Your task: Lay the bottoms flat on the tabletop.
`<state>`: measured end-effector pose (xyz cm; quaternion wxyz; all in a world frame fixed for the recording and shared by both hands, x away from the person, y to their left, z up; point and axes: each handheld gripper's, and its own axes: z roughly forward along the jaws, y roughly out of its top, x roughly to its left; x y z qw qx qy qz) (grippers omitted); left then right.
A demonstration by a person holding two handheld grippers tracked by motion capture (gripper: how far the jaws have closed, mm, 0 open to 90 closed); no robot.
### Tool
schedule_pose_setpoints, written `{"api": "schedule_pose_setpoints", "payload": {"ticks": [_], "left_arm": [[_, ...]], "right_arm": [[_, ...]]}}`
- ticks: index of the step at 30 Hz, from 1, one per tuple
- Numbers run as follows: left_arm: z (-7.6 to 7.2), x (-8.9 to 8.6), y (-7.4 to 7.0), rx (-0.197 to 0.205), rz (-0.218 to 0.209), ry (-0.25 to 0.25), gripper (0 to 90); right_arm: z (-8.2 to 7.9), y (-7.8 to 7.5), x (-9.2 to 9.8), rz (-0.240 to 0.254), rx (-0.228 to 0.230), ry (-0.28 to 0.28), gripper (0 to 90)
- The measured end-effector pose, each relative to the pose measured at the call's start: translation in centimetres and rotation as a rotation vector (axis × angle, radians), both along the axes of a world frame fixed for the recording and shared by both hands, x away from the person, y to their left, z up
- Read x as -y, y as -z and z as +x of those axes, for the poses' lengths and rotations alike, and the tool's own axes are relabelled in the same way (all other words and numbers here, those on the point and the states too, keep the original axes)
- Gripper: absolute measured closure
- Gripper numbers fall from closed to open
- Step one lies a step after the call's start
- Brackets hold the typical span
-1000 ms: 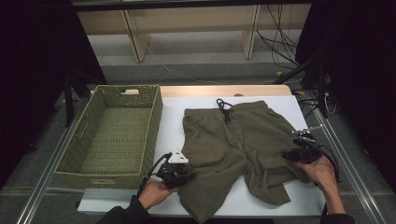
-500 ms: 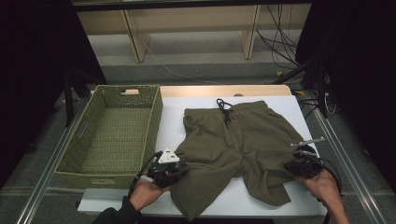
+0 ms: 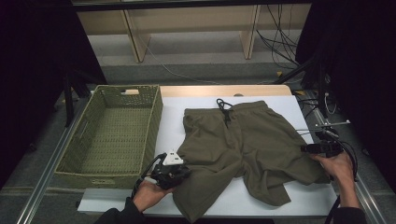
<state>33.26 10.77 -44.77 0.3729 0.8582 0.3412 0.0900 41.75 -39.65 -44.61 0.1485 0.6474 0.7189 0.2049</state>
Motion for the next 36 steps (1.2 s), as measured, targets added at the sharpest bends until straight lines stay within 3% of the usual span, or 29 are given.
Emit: {"api": "schedule_pose_setpoints", "payload": {"ticks": [3, 6, 11, 13, 16, 23, 25, 29, 32, 34, 36], "left_arm": [[0.0, -0.1, 0.0, 0.000, -0.001, -0.001, 87.0], [-0.1, -0.3, -0.1, 0.001, 0.002, -0.001, 87.0], [-0.5, -0.8, 0.0, -0.003, -0.001, -0.005, 87.0], [-0.7, -1.0, 0.0, -0.009, -0.005, -0.005, 87.0], [-1.2, -1.2, -0.1, -0.015, 0.000, 0.007, 87.0], [-2.5, -1.5, -0.1, -0.034, -0.006, 0.036, 87.0], [-2.7, -1.6, -0.1, -0.044, -0.015, 0.043, 87.0], [-2.7, -1.3, -0.4, -0.042, -0.033, 0.043, 86.3], [-2.3, -1.0, -1.2, -0.022, -0.065, 0.035, 74.7], [-2.0, -0.7, -2.1, -0.004, -0.090, 0.040, 68.8], [-1.3, -0.1, -2.9, 0.017, -0.090, 0.033, 60.8]], "right_arm": [[-0.4, 0.4, -0.7, 0.004, -0.037, -0.037, 76.9], [-1.4, 0.5, -1.7, 0.004, -0.067, -0.064, 88.3], [-4.3, 0.7, -3.6, -0.002, -0.106, -0.109, 89.2], [-5.8, 0.6, -5.0, 0.034, -0.095, -0.096, 89.2], [-7.6, 0.5, -5.9, 0.023, -0.114, -0.179, 89.2], [-9.4, 0.3, -6.9, 0.036, -0.126, -0.219, 88.9], [-9.4, 0.2, -6.7, 0.037, -0.121, -0.207, 82.7], [-8.4, -0.7, -6.1, 0.018, -0.034, -0.171, 49.7], [-7.3, -1.6, -5.9, 0.015, 0.032, -0.123, 43.6], [-6.4, -2.1, -5.7, 0.015, 0.069, -0.113, 41.4], [-5.4, -2.5, -5.5, 0.016, 0.092, -0.112, 40.1]]}}
